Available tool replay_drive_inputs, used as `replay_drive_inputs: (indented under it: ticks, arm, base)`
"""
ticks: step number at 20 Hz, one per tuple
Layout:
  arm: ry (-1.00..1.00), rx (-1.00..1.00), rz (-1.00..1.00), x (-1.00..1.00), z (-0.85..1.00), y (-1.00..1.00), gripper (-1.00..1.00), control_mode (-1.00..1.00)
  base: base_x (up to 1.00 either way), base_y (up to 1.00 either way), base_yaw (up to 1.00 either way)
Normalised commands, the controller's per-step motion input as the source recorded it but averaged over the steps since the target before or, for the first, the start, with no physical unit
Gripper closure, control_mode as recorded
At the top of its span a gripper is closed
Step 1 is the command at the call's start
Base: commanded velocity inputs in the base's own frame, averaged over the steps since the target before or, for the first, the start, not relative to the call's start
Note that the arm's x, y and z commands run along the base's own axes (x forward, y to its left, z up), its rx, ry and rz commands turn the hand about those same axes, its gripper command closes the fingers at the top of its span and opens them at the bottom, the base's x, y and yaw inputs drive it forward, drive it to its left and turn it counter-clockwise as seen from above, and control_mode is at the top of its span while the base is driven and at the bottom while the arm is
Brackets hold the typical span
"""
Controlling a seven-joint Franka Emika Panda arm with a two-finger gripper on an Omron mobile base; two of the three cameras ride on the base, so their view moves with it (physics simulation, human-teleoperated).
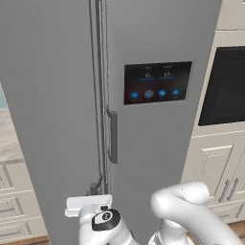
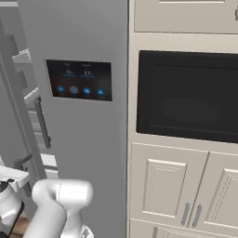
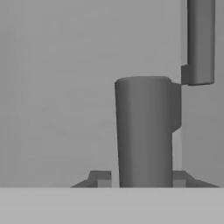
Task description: Open the freezer door, pick up the ice cube tray from the freezer, and place it on the dining counter.
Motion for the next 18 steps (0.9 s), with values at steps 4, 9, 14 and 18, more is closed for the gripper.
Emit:
replay_drive_inputs:
  ticks: [4,9,14,18]
  arm:
    - [0.0,-0.01,0.0,-0.42,0.0,0.45,1.0,-1.0]
    - [0.0,-0.01,0.0,-0.44,0.0,0.44,1.0,-1.0]
    - [0.0,0.0,0.0,-0.45,0.0,0.42,1.0,-1.0]
    - [0.0,-0.01,0.0,-0.41,0.0,0.4,1.0,-1.0]
  base:
    - [0.0,0.0,0.0]
    - [0.0,0.0,0.0]
    - [0.0,0.0,0.0]
    - [0.0,0.0,0.0]
